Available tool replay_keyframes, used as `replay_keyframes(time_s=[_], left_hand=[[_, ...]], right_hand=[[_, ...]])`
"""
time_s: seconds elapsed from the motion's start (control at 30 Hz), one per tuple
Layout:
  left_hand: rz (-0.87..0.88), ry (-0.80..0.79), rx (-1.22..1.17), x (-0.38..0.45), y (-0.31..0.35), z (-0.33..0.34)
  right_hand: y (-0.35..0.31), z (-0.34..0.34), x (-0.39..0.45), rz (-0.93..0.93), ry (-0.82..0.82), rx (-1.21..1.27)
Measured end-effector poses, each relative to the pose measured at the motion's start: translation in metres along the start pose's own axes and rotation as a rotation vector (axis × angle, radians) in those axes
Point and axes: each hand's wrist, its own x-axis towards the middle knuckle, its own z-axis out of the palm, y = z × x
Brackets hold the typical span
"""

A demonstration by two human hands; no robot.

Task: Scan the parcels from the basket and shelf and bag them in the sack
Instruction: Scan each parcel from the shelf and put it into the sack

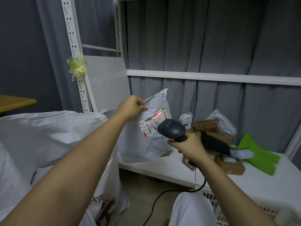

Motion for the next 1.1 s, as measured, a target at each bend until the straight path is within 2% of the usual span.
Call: replay_keyframes(time_s=[0.3,0.4,0.6,0.7,0.8,1.0,1.1], left_hand=[[-0.014,0.003,-0.046,-0.002,-0.006,-0.001],[-0.034,0.042,-0.121,-0.004,-0.006,-0.007],[-0.077,0.379,-0.304,-0.012,-0.011,-0.059],[-0.077,0.545,-0.389,-0.020,-0.019,-0.105],[-0.067,0.703,-0.330,-0.036,-0.036,-0.155],[-0.120,0.909,-0.227,-0.080,-0.094,-0.242],[-0.174,0.965,-0.178,-0.103,-0.123,-0.269]], right_hand=[[-0.013,0.000,-0.006,0.000,-0.049,0.072],[-0.013,0.003,-0.005,-0.029,-0.013,0.046],[-0.049,0.023,0.006,-0.060,0.107,0.268],[-0.088,0.045,0.017,-0.087,0.096,0.369],[-0.125,0.075,0.028,-0.061,0.076,0.466],[-0.167,0.137,0.037,-0.034,0.002,0.545],[-0.175,0.164,0.036,-0.006,-0.049,0.555]])
